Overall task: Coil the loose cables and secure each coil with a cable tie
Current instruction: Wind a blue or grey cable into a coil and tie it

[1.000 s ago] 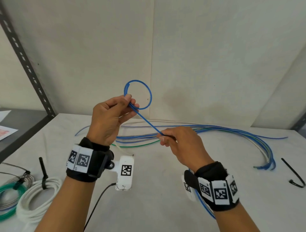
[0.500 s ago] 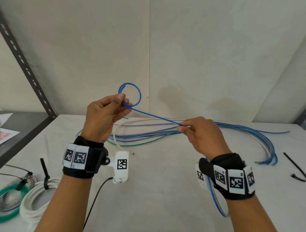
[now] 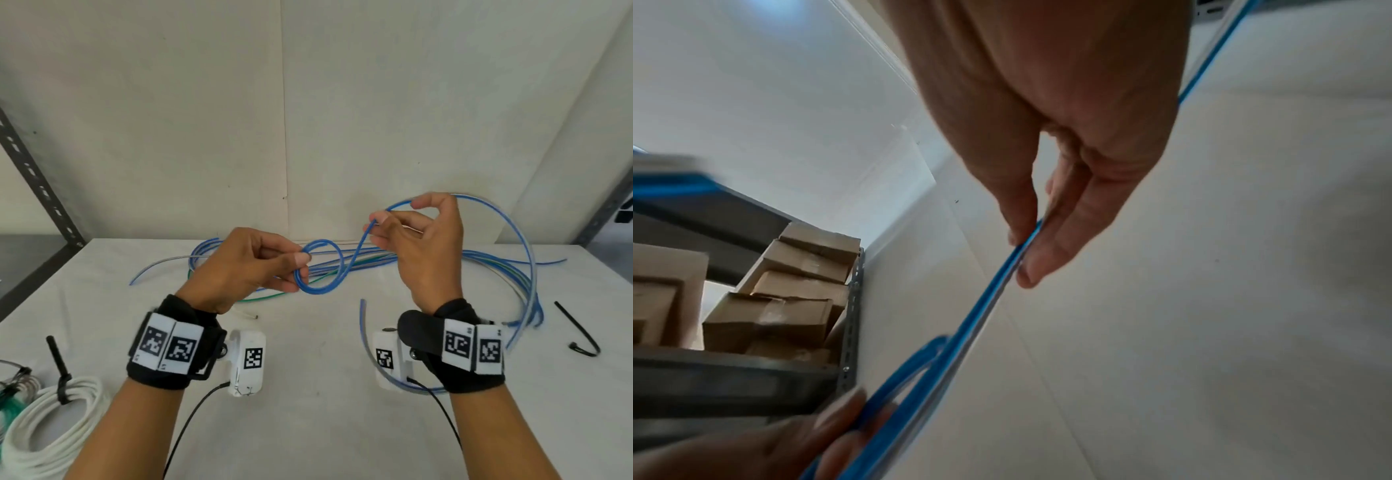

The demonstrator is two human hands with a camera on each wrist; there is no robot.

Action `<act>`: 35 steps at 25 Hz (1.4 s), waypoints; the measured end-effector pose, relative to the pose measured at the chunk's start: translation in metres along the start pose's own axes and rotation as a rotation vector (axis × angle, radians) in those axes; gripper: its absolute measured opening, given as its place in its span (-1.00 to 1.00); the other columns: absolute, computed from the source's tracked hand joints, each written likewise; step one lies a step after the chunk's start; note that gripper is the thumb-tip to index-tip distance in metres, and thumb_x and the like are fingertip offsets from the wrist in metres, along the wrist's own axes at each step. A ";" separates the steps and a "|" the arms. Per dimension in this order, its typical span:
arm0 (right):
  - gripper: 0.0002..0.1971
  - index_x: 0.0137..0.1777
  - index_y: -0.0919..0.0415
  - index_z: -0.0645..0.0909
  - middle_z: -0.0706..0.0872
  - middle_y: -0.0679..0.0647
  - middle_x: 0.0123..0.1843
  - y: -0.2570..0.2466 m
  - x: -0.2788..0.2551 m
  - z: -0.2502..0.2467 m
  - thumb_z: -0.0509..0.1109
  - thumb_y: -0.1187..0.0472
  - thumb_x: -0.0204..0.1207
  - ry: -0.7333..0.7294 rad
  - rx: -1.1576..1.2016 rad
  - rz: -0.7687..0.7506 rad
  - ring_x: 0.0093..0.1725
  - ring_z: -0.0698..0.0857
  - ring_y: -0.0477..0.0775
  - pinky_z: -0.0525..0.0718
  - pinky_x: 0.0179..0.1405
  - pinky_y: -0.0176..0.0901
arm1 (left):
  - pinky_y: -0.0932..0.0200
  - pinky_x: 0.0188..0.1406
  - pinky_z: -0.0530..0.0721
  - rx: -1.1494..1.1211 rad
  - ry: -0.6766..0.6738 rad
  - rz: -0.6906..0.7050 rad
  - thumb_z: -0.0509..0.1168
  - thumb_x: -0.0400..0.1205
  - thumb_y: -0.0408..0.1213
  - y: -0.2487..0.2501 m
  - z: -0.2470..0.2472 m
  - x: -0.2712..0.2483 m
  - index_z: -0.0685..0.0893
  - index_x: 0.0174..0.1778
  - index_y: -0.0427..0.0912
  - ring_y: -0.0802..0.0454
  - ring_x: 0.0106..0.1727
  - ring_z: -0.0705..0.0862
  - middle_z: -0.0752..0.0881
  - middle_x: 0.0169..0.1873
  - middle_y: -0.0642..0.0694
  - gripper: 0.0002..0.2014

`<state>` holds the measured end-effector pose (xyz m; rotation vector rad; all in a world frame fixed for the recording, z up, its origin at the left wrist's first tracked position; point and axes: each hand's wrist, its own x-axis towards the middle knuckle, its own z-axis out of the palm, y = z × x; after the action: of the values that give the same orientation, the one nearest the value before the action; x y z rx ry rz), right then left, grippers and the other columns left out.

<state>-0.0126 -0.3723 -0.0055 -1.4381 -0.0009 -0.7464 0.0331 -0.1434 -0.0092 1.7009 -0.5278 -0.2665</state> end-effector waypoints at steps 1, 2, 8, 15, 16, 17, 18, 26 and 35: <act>-0.67 0.02 0.16 0.41 0.84 0.32 -0.14 0.001 -0.002 0.003 0.54 0.41 0.54 0.014 0.025 -0.004 -0.15 0.86 0.31 0.83 -0.14 0.00 | -0.03 0.02 0.85 0.014 -0.032 -0.004 0.42 0.64 -0.37 0.000 0.005 0.000 0.82 -0.01 -0.43 -0.17 -0.12 0.81 0.83 -0.16 -0.39 -0.83; -0.69 -0.02 0.18 0.44 0.84 0.31 -0.15 0.002 -0.003 0.007 0.56 0.40 0.52 0.006 0.029 -0.008 -0.16 0.87 0.30 0.83 -0.12 0.00 | -0.04 0.03 0.85 0.024 -0.060 -0.010 0.42 0.65 -0.37 0.000 0.009 -0.001 0.82 -0.01 -0.42 -0.16 -0.12 0.81 0.83 -0.16 -0.38 -0.84; -0.92 0.05 0.23 0.76 0.89 0.10 -0.10 0.004 -0.010 0.013 0.51 0.29 0.59 -0.408 -0.197 -0.017 -0.13 0.87 0.08 0.82 -0.05 -0.01 | 0.08 -0.06 0.83 0.031 -0.130 -0.034 0.43 0.63 -0.30 0.002 0.016 -0.002 0.83 0.00 -0.36 -0.09 -0.12 0.82 0.84 -0.17 -0.33 -0.82; -0.66 0.39 -0.08 0.71 0.80 -0.20 0.04 -0.008 -0.009 0.000 0.42 0.24 0.67 -0.768 -0.545 -0.014 -0.10 0.77 -0.07 0.83 -0.15 -0.13 | 0.10 -0.08 0.82 0.032 -0.092 -0.002 0.40 0.68 -0.34 0.003 0.015 -0.003 0.84 0.02 -0.34 -0.02 -0.14 0.82 0.84 -0.22 -0.24 -0.85; -0.66 0.37 -0.09 0.73 0.79 -0.22 -0.05 -0.008 -0.009 -0.001 0.42 0.25 0.67 -0.725 -0.572 -0.044 -0.18 0.76 -0.08 0.80 -0.19 -0.20 | 0.08 -0.08 0.83 0.007 -0.073 0.002 0.40 0.67 -0.34 0.003 0.017 -0.002 0.84 0.01 -0.33 -0.02 -0.14 0.82 0.84 -0.22 -0.25 -0.86; -0.68 0.33 -0.07 0.76 0.78 -0.23 -0.15 -0.007 -0.008 0.000 0.43 0.26 0.66 -0.669 -0.585 -0.074 -0.24 0.76 -0.10 0.74 -0.24 -0.28 | 0.03 -0.06 0.84 -0.009 -0.045 0.003 0.41 0.67 -0.34 0.003 0.019 -0.001 0.84 0.00 -0.32 -0.04 -0.15 0.83 0.85 -0.21 -0.25 -0.86; -0.71 0.30 -0.03 0.78 0.77 -0.25 -0.22 -0.006 -0.008 0.000 0.45 0.25 0.64 -0.611 -0.593 -0.102 -0.28 0.76 -0.13 0.68 -0.28 -0.37 | -0.05 -0.03 0.85 -0.001 0.002 0.004 0.44 0.65 -0.31 0.003 0.023 -0.001 0.85 -0.02 -0.31 -0.06 -0.16 0.84 0.86 -0.22 -0.25 -0.86; -0.92 -0.03 0.06 0.72 0.86 -0.13 -0.18 -0.010 -0.014 0.005 0.57 0.20 0.55 -0.590 -0.650 -0.176 -0.16 0.82 -0.17 0.77 0.00 0.03 | 0.10 0.21 0.68 0.466 0.256 0.488 0.34 0.70 0.08 0.009 0.016 -0.003 0.73 0.28 0.01 0.15 0.15 0.75 0.80 0.03 0.11 -0.67; -0.96 -0.04 0.19 0.81 0.81 -0.09 -0.20 -0.016 -0.026 0.019 0.52 0.26 0.59 -0.492 -0.480 -0.331 -0.14 0.78 -0.01 0.73 -0.12 0.10 | 0.08 -0.12 0.75 -0.216 -0.107 0.008 0.02 0.84 -0.04 0.012 0.029 0.000 0.61 0.04 -0.39 0.04 -0.41 0.51 0.56 -0.39 -0.16 -0.54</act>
<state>-0.0321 -0.3422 0.0004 -2.0869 -0.4767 -0.6634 0.0171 -0.1697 -0.0030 1.4802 -0.5639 -0.3965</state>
